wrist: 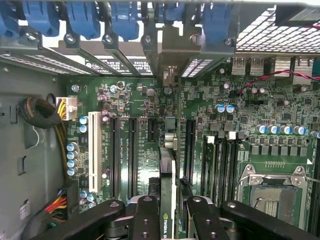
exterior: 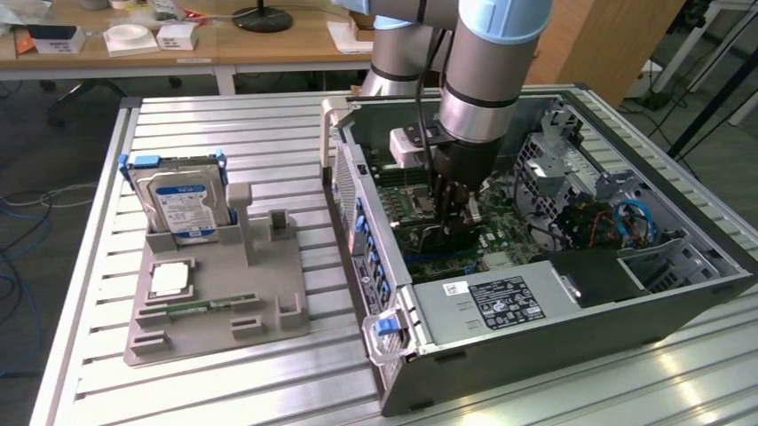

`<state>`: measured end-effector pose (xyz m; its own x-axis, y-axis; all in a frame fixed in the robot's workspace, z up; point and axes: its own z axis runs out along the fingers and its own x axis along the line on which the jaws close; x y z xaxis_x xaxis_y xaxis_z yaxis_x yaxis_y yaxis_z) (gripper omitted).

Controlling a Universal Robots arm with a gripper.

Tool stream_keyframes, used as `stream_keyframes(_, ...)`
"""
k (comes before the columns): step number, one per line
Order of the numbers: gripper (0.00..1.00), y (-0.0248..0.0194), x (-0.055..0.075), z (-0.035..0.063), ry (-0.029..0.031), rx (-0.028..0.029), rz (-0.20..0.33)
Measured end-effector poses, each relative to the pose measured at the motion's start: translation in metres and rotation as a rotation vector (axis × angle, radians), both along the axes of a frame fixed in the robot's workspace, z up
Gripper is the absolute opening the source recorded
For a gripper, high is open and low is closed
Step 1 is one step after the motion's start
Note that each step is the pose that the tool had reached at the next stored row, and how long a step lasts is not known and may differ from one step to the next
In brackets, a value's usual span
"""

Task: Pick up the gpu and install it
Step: 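Insert the gpu into the slot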

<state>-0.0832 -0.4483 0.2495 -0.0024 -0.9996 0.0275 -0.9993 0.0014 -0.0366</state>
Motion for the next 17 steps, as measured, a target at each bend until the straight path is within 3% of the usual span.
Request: stream_keyframes(17,0.26,0.0,-0.002,-0.006,-0.0001,0.0001,0.0)
